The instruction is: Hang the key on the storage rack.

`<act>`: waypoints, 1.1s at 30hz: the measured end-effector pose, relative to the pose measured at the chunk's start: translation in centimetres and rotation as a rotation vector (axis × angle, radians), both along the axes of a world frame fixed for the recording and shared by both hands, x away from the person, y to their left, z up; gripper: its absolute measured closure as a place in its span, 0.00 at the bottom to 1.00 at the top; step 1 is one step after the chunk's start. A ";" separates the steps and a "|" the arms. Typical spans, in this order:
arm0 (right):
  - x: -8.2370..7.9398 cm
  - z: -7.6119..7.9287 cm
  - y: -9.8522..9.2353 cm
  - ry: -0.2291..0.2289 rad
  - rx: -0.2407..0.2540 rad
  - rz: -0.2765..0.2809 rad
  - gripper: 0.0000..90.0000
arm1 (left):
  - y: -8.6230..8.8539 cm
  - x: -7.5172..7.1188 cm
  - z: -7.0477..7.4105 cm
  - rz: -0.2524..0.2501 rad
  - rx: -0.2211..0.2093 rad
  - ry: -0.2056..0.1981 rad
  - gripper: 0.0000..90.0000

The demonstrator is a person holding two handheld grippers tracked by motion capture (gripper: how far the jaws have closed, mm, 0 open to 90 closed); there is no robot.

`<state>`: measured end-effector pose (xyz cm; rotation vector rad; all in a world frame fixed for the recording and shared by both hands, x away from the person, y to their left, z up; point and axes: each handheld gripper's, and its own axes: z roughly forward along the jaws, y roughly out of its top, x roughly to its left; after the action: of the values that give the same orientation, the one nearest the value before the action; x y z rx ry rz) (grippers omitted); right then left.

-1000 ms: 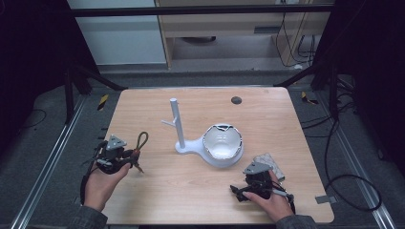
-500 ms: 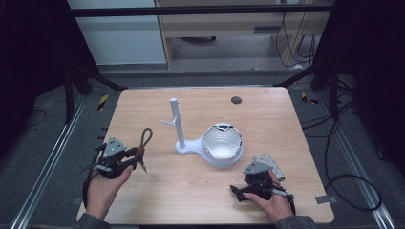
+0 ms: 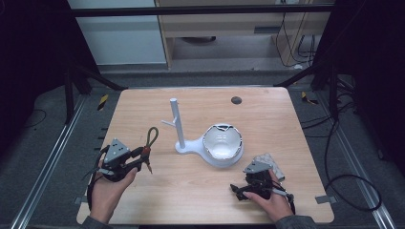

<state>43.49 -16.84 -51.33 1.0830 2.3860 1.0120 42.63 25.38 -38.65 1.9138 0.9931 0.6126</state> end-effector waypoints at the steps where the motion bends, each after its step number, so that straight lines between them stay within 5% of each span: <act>1: 0.0 0.0 0.0 0.000 0.000 0.000 0.00 | -0.1 -0.1 0.2 -0.002 -0.002 -0.008 0.74; 7: 0.0 0.0 0.0 0.000 0.000 0.000 0.00 | -0.5 -0.5 0.7 -0.016 -0.019 -0.040 0.74; 33: 0.0 0.0 0.0 -0.002 -0.001 0.001 0.00 | -2.5 -0.2 1.4 -0.044 -0.054 -0.063 0.74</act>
<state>43.49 -16.85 -51.34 1.0807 2.3854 1.0113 42.42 22.88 -37.23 1.8533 0.9170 0.6110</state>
